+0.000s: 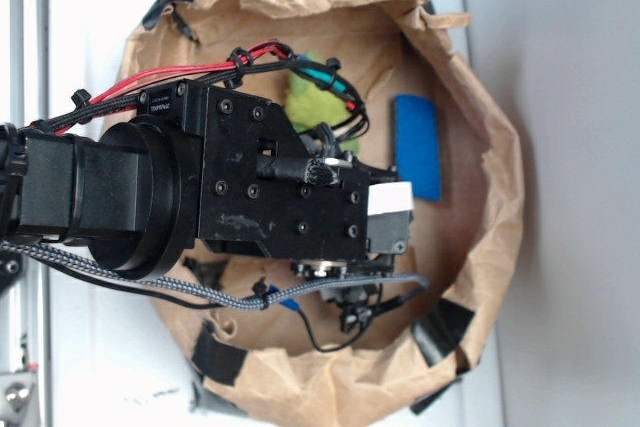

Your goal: Grab the red paper.

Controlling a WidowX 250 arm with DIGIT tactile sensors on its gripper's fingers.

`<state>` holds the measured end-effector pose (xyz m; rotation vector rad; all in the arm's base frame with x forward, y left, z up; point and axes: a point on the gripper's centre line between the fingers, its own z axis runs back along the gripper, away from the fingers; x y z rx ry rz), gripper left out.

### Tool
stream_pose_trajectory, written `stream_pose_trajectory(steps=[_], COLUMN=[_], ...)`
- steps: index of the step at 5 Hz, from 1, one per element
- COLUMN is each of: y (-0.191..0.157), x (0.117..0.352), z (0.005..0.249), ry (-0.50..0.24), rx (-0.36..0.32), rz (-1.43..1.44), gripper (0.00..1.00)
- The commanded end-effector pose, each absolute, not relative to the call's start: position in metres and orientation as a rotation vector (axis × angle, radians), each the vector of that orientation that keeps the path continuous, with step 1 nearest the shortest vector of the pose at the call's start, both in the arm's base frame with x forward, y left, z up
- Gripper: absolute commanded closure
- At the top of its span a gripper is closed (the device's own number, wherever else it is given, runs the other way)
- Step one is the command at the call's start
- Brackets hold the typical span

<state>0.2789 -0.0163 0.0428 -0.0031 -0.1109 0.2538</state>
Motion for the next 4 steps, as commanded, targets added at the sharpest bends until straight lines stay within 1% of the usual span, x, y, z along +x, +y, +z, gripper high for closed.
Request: stream_pose_trajectory(steps=[1, 2, 3, 4], y=[0.004, 0.019, 0.038, 0.04], x=[0.279, 0.277, 0.273, 0.264], z=[0.124, 0.156, 0.178, 0.186], ry=[-0.102, -0.132, -0.167, -0.267], rx=[-0.116, -0.125, -0.188, -0.149], rz=[0.21, 0.234, 0.277, 0.276], gripper=[1.0, 1.0, 1.0, 1.0])
